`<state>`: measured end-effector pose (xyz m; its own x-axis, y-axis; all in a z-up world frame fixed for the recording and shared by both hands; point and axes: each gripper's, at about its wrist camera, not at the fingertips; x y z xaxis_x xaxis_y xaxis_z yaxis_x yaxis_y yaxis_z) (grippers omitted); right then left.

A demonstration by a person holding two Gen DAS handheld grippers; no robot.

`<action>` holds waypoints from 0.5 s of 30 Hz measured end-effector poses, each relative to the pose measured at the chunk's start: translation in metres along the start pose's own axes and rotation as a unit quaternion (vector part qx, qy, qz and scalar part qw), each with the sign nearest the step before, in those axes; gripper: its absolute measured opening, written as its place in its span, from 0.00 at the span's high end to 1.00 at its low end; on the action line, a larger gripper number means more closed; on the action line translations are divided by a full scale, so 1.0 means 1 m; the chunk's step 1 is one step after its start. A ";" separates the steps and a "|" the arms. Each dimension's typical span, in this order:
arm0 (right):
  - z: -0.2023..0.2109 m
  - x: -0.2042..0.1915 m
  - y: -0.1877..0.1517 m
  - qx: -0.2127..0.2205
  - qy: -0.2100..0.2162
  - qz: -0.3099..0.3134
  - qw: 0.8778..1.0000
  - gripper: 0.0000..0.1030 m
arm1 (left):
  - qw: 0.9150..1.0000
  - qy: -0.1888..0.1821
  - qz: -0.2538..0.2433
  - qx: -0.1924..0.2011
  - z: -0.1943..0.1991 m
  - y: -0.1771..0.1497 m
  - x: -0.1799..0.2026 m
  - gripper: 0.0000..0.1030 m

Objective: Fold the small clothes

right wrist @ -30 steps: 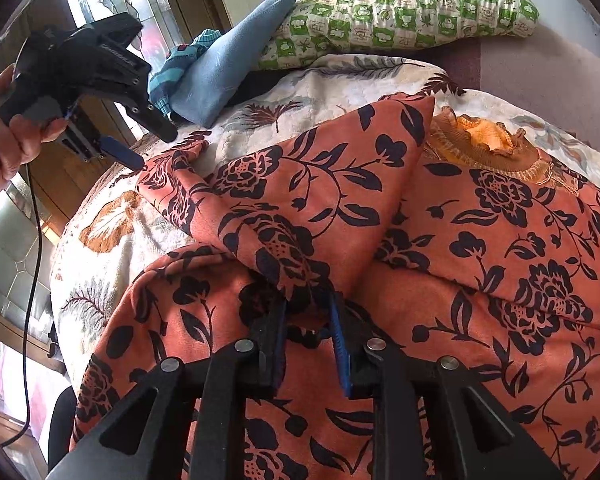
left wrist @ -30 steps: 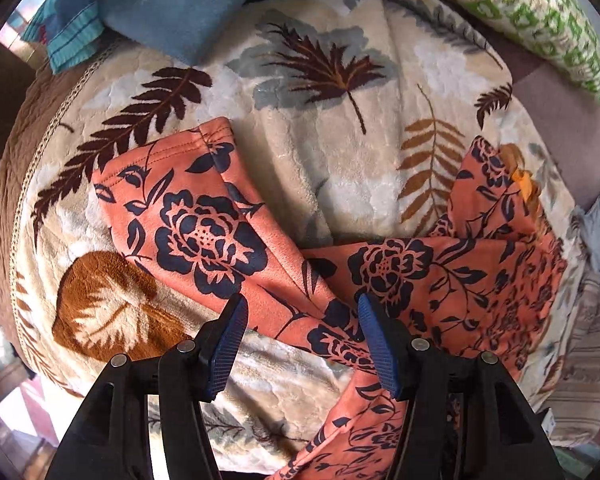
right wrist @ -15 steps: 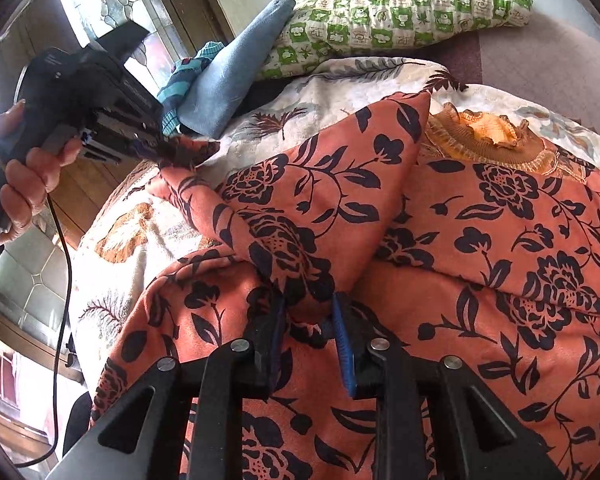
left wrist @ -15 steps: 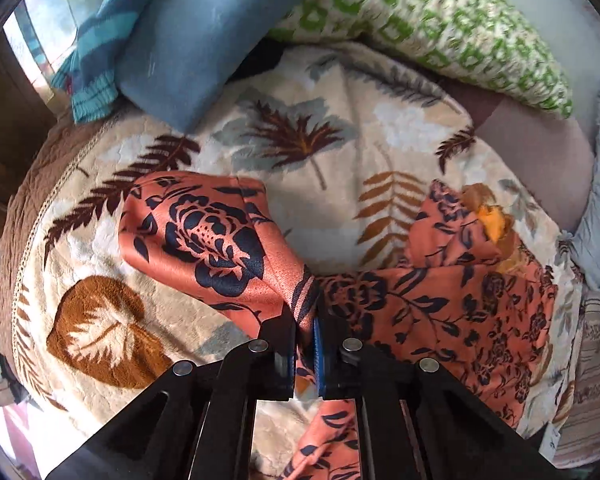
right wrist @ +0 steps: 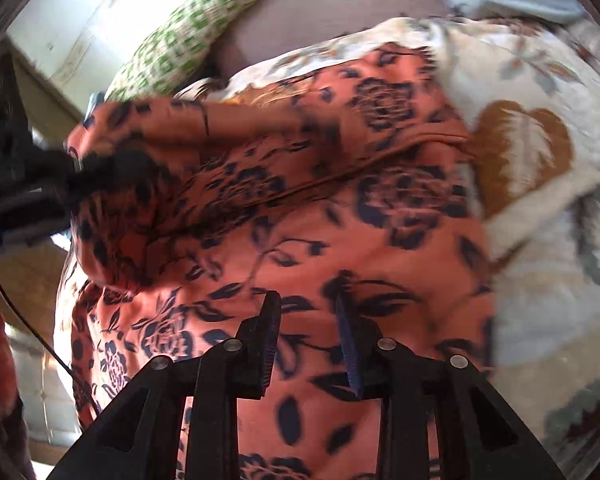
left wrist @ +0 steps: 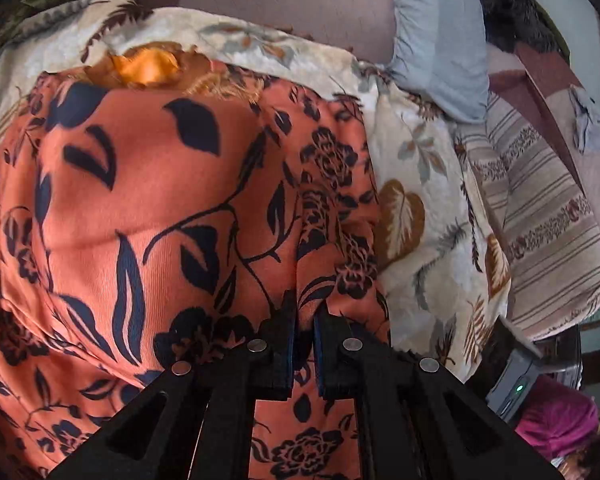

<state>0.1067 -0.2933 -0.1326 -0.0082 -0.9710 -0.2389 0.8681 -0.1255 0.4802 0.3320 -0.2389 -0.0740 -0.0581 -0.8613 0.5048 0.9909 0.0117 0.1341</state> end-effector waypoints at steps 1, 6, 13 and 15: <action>0.008 0.016 -0.001 0.006 -0.007 -0.021 1.000 0.70 | 1.000 0.007 -0.012 -0.007 -0.009 0.001 0.005 0.94; 0.028 0.050 0.003 0.035 -0.002 -0.070 0.997 0.57 | 0.999 -0.005 -0.038 -0.013 0.014 -0.013 -0.011 0.83; 0.011 0.052 0.019 0.057 0.128 -0.135 0.981 0.42 | 0.988 -0.057 0.131 0.057 0.092 -0.026 -0.161 0.61; -0.002 0.052 0.022 0.042 0.129 -0.160 0.978 0.42 | 0.979 -0.068 0.181 0.063 0.095 -0.026 -0.196 0.61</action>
<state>0.1265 -0.3458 -0.1360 -0.1384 -0.7973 -0.5875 0.7972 -0.4416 0.4116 0.3057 -0.0220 -0.0952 0.2693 -0.7145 0.6457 0.9275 0.3729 0.0258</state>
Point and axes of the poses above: each gripper's, at about its wrist camera, not at the fingertips, and z roughly against the way its jaws point, x to its right, y to its top, and after that the axes turned 11 degrees about z, right-handed
